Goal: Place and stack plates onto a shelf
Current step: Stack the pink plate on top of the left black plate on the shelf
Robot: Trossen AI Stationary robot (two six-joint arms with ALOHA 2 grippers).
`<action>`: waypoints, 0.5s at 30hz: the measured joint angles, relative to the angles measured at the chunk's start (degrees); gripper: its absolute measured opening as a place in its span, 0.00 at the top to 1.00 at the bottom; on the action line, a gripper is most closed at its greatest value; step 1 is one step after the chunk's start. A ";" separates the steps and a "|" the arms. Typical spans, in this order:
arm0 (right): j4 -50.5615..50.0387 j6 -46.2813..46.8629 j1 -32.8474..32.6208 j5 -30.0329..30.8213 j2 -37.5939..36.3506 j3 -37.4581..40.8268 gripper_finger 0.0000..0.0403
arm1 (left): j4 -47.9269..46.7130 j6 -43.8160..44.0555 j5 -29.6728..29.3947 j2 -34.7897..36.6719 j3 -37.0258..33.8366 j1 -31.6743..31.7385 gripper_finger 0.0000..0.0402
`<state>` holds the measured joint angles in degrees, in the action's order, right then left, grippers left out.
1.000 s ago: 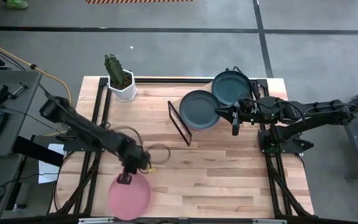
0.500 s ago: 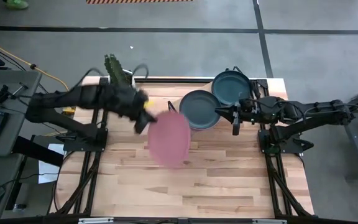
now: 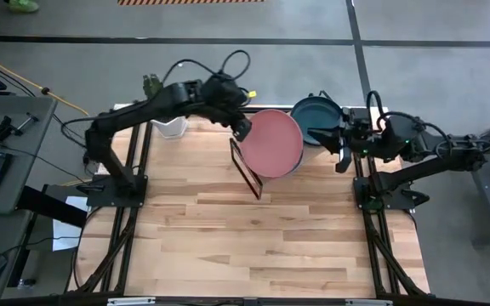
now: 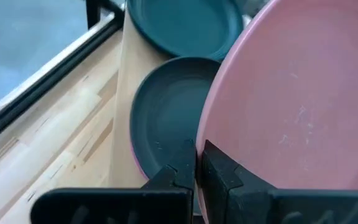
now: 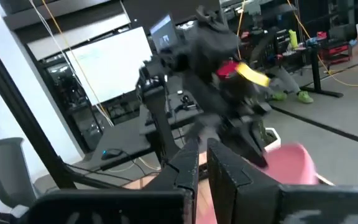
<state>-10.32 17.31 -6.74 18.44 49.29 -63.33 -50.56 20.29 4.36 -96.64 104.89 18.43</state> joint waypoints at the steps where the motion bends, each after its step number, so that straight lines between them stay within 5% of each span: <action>1: -0.03 -0.03 0.00 0.01 -0.02 -0.19 0.96 | -0.38 0.01 0.02 -1.27 0.61 0.39 1.00; 15: -6.20 3.64 -0.04 0.00 0.20 -0.27 0.96 | -0.71 2.58 0.00 -9.22 1.39 2.61 1.00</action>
<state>-16.52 20.95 -6.79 18.44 49.50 -63.59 -51.27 22.87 4.36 -105.86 106.28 21.04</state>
